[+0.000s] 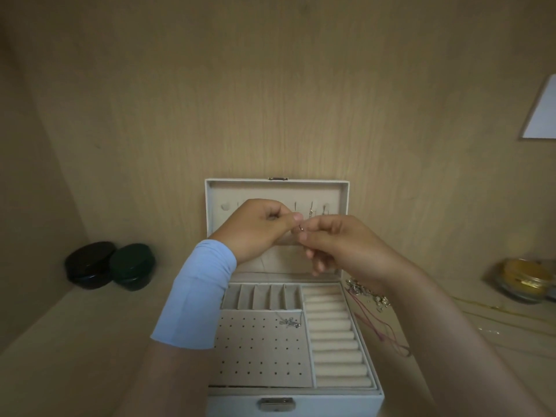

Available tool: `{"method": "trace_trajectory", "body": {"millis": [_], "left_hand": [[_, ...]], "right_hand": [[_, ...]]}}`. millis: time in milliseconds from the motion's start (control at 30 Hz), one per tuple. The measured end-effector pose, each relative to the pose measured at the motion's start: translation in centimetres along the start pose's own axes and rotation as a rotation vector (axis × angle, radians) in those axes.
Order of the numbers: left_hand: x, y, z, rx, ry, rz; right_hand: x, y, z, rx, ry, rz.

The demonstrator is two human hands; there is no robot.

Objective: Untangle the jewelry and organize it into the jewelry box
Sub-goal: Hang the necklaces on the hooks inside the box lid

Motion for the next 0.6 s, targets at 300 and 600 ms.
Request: {"method": "trace_trajectory", "body": {"millis": [300,600], "left_hand": [[2.3,-2.5,-0.3,-0.137,-0.061,-0.034],[1.6,-2.9,0.1,-0.616,-0.06,-0.126]], "right_hand": [[1.1,-2.9,-1.3,-0.362,-0.09,0.264],[3.5,-4.3,-2.1,-0.832,-0.247,0.375]]}}
Point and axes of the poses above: each hand's wrist, its own z-axis away from the middle knuckle, its own y-axis out of the palm, x = y × z, the point moved 9 cm from there along -z, towards the middle knuckle
